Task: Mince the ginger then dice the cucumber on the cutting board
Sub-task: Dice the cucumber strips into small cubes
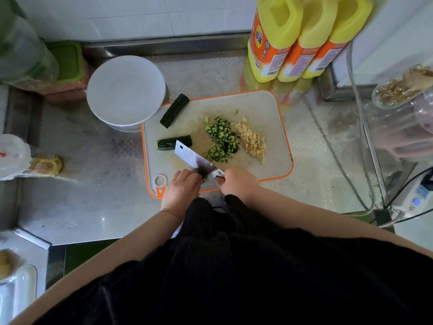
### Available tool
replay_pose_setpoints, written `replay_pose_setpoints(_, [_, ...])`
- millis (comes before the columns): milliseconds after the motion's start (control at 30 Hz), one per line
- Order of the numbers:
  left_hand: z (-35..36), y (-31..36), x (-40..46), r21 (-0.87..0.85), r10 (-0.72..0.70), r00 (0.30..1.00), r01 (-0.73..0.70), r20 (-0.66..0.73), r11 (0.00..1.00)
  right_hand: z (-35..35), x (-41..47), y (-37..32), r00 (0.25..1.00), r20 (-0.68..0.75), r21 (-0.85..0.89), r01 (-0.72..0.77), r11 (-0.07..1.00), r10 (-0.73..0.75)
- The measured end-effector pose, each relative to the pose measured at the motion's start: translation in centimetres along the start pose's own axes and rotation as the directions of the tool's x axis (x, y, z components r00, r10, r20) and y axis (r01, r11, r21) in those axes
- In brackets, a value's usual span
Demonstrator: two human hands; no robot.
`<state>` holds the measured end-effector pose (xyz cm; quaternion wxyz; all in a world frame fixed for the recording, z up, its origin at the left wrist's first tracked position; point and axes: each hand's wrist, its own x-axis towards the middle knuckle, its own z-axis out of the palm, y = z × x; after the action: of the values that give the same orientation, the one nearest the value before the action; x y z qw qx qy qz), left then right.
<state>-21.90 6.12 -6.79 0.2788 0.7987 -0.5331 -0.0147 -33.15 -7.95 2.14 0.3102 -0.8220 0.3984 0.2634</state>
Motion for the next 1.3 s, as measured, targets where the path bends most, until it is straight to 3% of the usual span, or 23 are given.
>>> replay_pose_setpoints(800, [-0.9, 0.5, -0.2, -0.056, -0.040, 0.997, 0.043, 0.061, 0.998, 1.0, -0.8, -1.8, 0.997, -0.006, -0.150, 0.072, 0.986, -0.074])
replay_pose_setpoints(1100, [-0.9, 0.3, -0.2, -0.022, -0.009, 1.000, 0.010, 0.027, 1.000, 0.0, -0.3, -0.1, 1.000, -0.027, -0.021, -0.001, 1.000, 0.001])
replay_pose_setpoints(1300, [-1.4, 0.2, -1.0, -0.040, -0.025, 1.000, 0.024, -0.019, 0.999, -0.1, -1.2, -0.5, 1.000, -0.018, -0.071, 0.016, 0.997, -0.017])
